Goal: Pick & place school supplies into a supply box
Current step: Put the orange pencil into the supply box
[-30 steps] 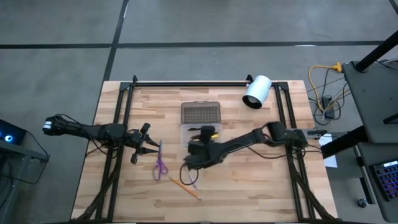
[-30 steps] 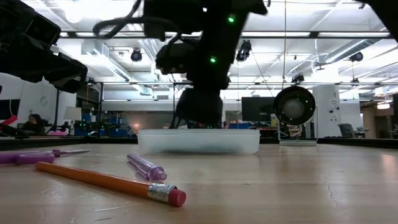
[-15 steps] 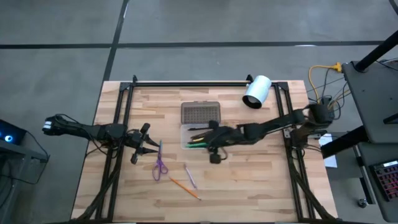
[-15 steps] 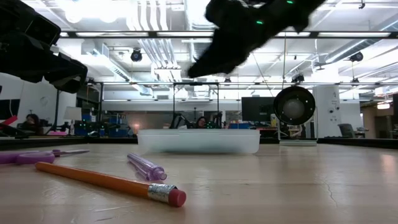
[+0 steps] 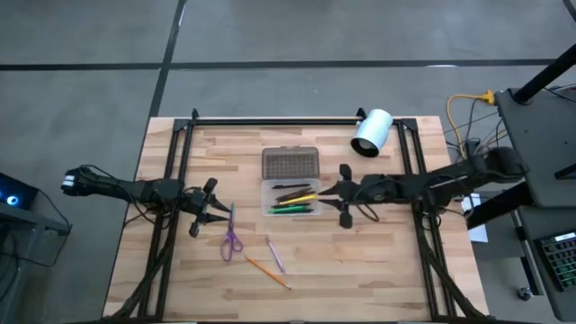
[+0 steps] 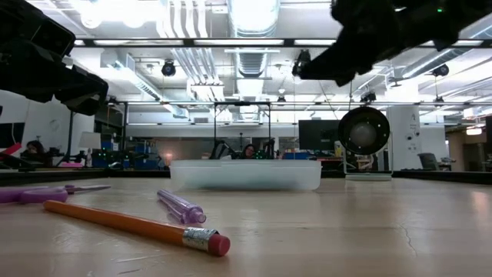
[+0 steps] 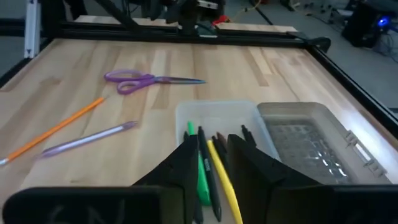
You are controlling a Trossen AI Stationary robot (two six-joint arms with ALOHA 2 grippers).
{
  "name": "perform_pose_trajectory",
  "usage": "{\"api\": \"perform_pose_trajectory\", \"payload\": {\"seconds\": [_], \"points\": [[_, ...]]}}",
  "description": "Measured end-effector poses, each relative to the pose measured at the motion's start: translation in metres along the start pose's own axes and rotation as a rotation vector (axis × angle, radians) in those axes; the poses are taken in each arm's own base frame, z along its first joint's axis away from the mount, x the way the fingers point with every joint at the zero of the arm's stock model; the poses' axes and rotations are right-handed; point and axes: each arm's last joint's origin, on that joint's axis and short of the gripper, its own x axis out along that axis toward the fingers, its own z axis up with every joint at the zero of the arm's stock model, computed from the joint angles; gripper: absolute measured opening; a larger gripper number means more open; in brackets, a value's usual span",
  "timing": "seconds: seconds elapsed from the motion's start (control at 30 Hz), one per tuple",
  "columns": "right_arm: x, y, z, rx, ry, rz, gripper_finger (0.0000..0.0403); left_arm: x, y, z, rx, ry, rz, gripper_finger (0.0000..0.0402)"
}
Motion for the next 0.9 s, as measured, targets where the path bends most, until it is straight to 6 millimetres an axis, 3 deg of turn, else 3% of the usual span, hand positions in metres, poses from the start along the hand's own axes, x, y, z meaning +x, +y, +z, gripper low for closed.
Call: {"api": "perform_pose_trajectory", "payload": {"seconds": [0.5,0.9], "points": [[-0.035,-0.007,-0.008,0.031,-0.111,0.002,0.0081,0.0,0.0,0.0,0.0,0.0,0.0,0.0099],[-0.077,-0.015,-0.037,0.099,-0.281,-0.006,0.0079,0.0,0.0,0.0,-0.001,0.002,0.0,0.0099]]}}
